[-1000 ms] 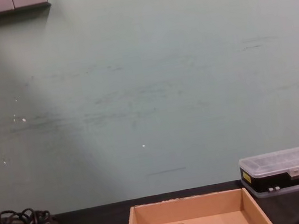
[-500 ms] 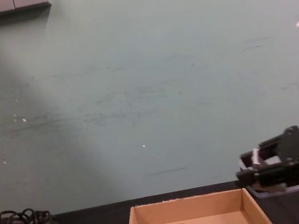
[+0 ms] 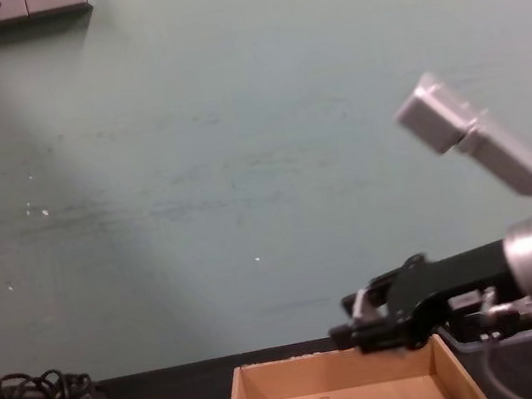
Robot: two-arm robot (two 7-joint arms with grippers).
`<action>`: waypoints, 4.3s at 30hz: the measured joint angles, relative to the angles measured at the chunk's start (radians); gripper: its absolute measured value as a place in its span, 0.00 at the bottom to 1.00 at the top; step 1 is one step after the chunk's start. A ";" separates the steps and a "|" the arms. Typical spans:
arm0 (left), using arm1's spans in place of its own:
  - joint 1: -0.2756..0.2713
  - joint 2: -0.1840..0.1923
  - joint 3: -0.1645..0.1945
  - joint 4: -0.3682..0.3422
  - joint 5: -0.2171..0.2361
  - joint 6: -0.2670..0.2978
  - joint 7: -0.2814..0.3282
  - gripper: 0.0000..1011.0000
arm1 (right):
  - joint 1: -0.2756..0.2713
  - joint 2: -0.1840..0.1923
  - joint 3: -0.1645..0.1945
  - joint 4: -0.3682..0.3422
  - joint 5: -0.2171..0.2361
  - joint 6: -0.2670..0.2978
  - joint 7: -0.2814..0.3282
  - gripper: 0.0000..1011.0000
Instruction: Use one hand to pick up the angle iron from the table and place it into the box.
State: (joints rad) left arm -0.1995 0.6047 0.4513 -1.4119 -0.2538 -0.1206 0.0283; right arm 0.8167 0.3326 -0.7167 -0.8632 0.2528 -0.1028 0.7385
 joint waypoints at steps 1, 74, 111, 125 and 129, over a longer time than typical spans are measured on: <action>0.000 0.000 0.000 0.000 0.000 0.000 0.000 0.99 | 0.017 -0.026 -0.009 0.045 -0.013 -0.015 0.003 0.45; 0.000 0.000 0.000 0.000 0.000 0.000 0.000 0.99 | -0.410 0.200 0.273 -0.584 0.074 0.134 -0.119 0.99; 0.000 0.000 0.000 0.000 0.000 0.000 0.000 0.99 | -0.472 0.360 0.095 -0.681 0.163 0.224 0.061 0.99; 0.000 0.000 0.000 0.000 0.000 0.000 0.000 0.99 | -0.436 0.331 0.042 -0.604 0.149 0.220 0.072 0.99; 0.000 0.000 0.000 0.000 0.000 0.000 0.000 0.99 | -0.424 0.323 0.026 -0.589 0.147 0.216 0.085 0.99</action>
State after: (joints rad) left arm -0.1995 0.6047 0.4514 -1.4120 -0.2539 -0.1205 0.0283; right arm 0.3927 0.6552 -0.6907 -1.4526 0.3993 0.1129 0.8231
